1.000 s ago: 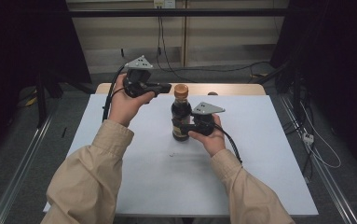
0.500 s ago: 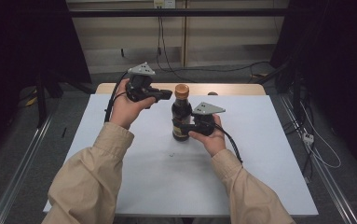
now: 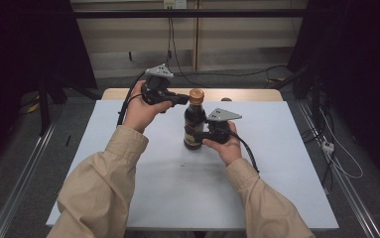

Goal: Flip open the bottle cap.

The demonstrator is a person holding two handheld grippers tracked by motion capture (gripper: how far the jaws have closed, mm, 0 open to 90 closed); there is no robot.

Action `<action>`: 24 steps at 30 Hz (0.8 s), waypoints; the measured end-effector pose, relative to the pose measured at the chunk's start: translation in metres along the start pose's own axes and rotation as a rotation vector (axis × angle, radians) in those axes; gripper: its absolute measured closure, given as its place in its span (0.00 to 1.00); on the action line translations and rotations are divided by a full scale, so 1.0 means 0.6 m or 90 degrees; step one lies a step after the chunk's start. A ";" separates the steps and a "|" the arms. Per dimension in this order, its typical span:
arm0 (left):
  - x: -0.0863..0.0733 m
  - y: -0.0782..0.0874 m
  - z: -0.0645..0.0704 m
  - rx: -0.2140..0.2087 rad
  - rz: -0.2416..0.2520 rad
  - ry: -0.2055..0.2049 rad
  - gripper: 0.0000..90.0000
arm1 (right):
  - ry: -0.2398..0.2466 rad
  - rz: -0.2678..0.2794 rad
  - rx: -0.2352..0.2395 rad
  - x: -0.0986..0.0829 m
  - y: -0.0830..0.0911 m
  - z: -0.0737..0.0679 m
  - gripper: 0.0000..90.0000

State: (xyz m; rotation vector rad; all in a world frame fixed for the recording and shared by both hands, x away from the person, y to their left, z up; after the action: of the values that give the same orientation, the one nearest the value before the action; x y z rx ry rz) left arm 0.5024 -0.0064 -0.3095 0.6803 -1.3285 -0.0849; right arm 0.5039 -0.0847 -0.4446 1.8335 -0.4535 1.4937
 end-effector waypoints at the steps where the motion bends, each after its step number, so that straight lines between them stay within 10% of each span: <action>1: 0.001 0.000 0.001 -0.001 -0.005 -0.006 1.00 | 0.001 0.002 0.001 -0.001 0.001 0.001 0.36; 18: 0.009 -0.009 0.000 0.022 -0.009 -0.021 1.00 | -0.006 -0.001 -0.006 -0.001 0.001 0.006 0.36; 19: 0.010 -0.010 0.000 0.023 -0.003 -0.022 1.00 | -0.007 0.000 -0.008 -0.001 0.001 0.006 0.36; 20: 0.032 0.000 0.004 -0.001 0.075 0.016 1.00 | -0.008 0.000 -0.008 -0.001 0.001 0.006 0.36; 21: 0.061 0.014 0.009 -0.014 0.138 0.030 1.00 | 0.000 -0.001 -0.004 -0.001 0.000 0.003 0.36; 24: 0.096 0.006 0.033 0.029 0.054 -0.036 1.00 | 0.100 -0.017 -0.010 0.007 -0.019 -0.034 0.36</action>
State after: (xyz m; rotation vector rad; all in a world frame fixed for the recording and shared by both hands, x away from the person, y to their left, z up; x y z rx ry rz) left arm 0.4983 -0.0362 -0.2563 0.6631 -1.4159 -0.0051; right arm 0.4982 -0.0615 -0.4428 1.6892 -0.3614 1.5969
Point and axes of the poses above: each handheld gripper's, and its own axes: y roughly backward along the jaws, x roughly out of its top, z roughly to its right, the point moved 9 cm from there along -y, roughly forward along the jaws, and after that the axes turned 1 degree about -y, right-handed, at the moved point
